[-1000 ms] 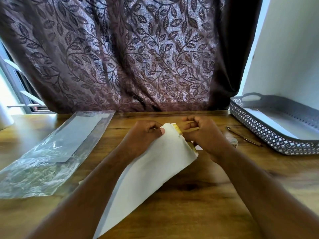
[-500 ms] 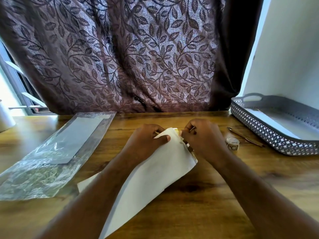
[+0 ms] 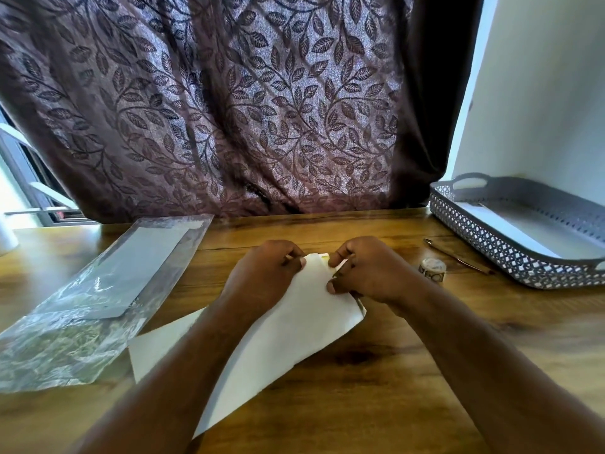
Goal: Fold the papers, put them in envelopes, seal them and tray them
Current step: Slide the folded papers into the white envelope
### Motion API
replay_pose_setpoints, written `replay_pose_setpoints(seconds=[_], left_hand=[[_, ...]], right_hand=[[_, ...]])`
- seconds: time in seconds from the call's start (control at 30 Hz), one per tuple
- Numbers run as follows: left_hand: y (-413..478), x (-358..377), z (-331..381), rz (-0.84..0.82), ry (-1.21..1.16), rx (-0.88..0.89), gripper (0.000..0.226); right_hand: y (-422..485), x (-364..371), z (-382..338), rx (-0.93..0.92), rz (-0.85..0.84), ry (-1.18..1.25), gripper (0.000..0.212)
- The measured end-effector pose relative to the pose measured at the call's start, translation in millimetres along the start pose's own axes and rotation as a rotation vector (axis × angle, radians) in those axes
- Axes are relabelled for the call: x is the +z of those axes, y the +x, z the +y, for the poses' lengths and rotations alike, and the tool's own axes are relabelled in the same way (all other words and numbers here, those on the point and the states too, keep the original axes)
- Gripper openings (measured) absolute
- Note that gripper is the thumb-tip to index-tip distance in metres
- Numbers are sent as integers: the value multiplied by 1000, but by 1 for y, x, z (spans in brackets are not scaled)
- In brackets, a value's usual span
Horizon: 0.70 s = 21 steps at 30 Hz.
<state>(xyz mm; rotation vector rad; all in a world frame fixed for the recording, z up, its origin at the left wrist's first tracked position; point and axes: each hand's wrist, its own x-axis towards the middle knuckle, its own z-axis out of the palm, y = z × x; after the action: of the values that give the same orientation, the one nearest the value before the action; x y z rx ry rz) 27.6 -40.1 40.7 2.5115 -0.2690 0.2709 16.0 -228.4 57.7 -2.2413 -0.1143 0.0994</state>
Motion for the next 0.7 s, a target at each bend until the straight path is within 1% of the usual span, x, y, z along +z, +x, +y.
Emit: replay_pose_setpoints(seconds=[0.1,0.17,0.23,0.3,0.37,0.4,0.47,0.53,0.63,0.7], left_hand=[[-1,-3,2,32,23,-5,18],[-1,-5,2,29,35,-30,18],[0,-6,1,-17,25,-42,17],[1,-6,0,-54,-11,-44,18],[0,-8,2,-59,-54,-32,17],[0,-8,3,-57,-67,-19,16],[-2,-9,7,-64,-44,9,15],[-3,-9,9,-70,4,37,16],[-3,-10,11,-74,10,65,16],[-2,-10,11,-71,-14,68,16]], right_hand=[[1,-4,-1,-26,79,64,36],[2,-5,-1,-55,153,16,30],[1,-6,-1,-91,225,-49,21],[1,-7,-2,-96,225,-11,14],[3,-10,0,-35,145,83,6],[5,-12,2,5,92,116,8],[7,-15,4,93,-3,144,24],[7,-18,6,164,-58,200,33],[7,-21,8,233,-131,305,37],[6,-23,9,260,-218,351,37]])
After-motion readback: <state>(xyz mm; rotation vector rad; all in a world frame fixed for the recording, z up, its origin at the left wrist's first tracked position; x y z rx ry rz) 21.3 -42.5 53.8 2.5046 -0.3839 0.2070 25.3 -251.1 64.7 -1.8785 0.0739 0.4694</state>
